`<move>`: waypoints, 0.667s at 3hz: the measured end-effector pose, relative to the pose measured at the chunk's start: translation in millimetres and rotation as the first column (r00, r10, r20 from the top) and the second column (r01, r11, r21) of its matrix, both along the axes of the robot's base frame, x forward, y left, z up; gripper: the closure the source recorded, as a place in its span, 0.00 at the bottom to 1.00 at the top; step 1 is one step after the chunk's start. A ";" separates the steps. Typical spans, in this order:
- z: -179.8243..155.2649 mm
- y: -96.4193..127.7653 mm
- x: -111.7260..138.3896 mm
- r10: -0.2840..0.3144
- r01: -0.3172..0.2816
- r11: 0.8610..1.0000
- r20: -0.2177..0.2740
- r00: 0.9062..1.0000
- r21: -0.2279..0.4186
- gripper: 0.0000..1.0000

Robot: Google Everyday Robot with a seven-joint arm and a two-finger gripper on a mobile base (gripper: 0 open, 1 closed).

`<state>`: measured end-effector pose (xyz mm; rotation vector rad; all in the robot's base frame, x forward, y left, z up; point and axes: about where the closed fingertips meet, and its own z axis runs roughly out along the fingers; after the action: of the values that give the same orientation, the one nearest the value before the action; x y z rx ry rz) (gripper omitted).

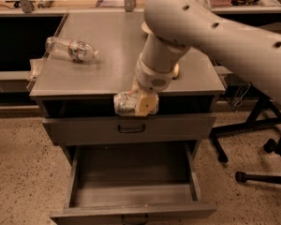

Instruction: Pick 7up can from middle drawer and place on counter

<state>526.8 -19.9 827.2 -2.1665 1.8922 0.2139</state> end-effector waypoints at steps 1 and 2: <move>46.1 14.2 53.9 -0.097 0.095 0.992 0.015 0.995 0.083 1.00; 74.9 19.3 78.8 -0.164 0.157 0.976 0.032 0.986 0.150 1.00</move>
Offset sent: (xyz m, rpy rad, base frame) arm 0.1091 0.0215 0.1136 0.2278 -0.0776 -0.2451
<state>605.6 -0.6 902.1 -1.8975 1.9497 0.2637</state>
